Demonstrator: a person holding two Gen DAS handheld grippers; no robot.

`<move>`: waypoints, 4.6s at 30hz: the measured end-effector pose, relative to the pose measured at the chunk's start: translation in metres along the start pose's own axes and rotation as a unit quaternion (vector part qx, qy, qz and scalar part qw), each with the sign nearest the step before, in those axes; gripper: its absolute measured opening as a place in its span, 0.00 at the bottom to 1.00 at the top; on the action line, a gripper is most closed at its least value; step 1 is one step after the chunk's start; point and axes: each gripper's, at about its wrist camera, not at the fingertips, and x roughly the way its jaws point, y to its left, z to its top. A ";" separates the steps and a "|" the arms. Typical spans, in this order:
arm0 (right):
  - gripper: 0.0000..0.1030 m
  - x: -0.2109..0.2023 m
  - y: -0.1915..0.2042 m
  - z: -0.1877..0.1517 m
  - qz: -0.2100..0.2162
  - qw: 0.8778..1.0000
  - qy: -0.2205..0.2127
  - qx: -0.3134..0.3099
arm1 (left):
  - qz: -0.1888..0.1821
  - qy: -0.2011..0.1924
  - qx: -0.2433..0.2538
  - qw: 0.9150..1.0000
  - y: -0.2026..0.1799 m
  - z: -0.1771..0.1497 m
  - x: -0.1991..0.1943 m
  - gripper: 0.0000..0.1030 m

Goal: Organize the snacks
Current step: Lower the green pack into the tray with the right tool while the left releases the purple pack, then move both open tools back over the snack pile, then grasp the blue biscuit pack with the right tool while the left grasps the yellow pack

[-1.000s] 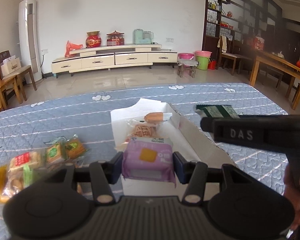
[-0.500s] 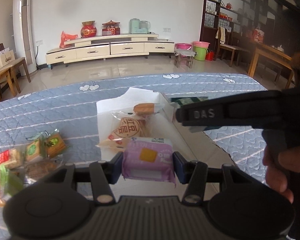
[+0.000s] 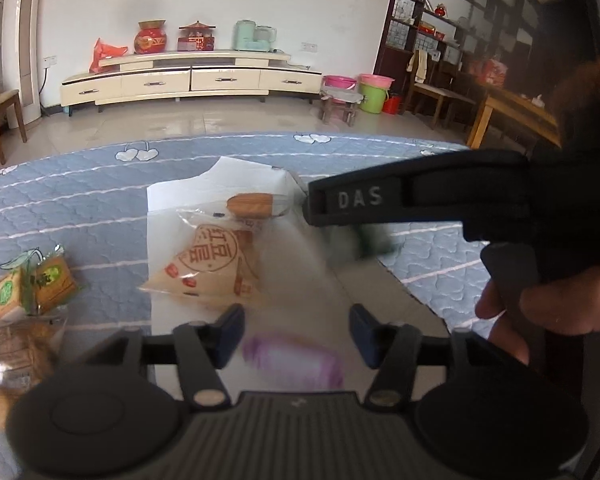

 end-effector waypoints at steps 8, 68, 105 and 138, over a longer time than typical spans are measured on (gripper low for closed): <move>0.70 -0.033 0.001 -0.008 -0.008 1.000 -0.024 0.009 | 0.031 -0.003 0.003 1.000 0.002 -0.001 -0.018 0.72; 0.82 -0.099 0.122 -0.078 0.042 0.997 -0.016 -0.058 | 0.175 -0.054 -0.051 0.982 0.117 -0.055 -0.151 0.74; 0.97 -0.045 0.161 -0.107 0.086 0.991 0.049 -0.091 | 0.224 -0.006 -0.127 0.966 0.209 -0.105 -0.156 0.75; 1.00 -0.004 0.163 -0.111 0.067 0.991 0.087 -0.071 | 0.259 0.018 -0.129 0.957 0.306 -0.068 -0.078 0.39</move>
